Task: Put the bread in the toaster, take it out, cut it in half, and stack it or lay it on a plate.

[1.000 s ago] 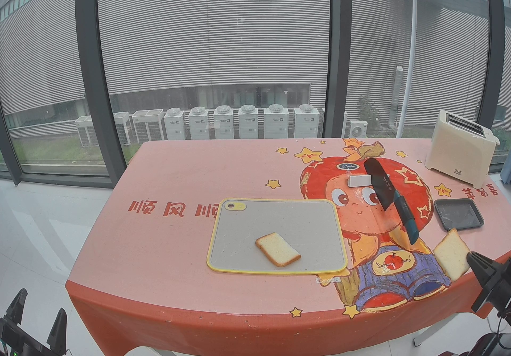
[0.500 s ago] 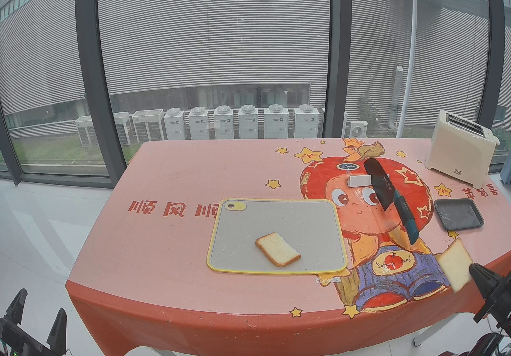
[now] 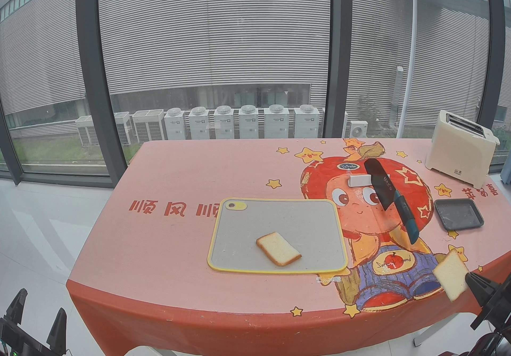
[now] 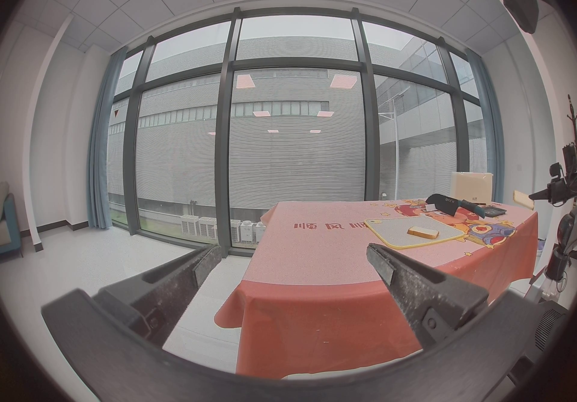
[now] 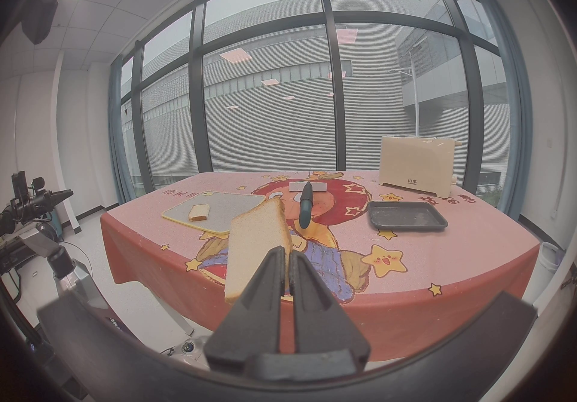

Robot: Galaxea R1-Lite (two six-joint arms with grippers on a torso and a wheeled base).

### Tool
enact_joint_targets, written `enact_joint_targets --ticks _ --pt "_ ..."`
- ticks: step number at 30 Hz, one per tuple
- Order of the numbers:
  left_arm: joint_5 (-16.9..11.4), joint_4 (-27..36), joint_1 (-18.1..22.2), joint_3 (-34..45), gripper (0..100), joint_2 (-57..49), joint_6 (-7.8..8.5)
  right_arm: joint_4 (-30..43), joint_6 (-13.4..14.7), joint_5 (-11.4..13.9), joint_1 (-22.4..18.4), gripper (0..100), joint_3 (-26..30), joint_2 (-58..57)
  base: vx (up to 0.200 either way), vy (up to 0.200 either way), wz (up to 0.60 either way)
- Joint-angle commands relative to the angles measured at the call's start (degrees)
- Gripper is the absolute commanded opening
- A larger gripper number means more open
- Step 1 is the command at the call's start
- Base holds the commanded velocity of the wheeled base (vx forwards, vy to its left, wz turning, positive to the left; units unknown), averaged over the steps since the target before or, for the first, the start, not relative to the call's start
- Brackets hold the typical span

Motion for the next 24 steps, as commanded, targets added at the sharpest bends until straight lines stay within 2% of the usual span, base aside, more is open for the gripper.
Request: enact_joint_targets --ticks 1,18,24 --pt "0.0 0.0 0.0 1.0 100 0.1 -0.02 -0.2 0.2 0.0 0.2 0 0.0 0.2 0.000 -0.200 0.00" --pt "0.1 0.0 0.0 1.0 100 0.1 -0.02 0.1 0.3 0.0 0.6 0 0.2 0.3 0.000 -0.200 0.00" --pt "0.1 0.0 0.0 1.0 100 0.1 0.07 0.1 1.6 -0.1 0.8 0 0.0 0.4 0.000 0.000 0.00"
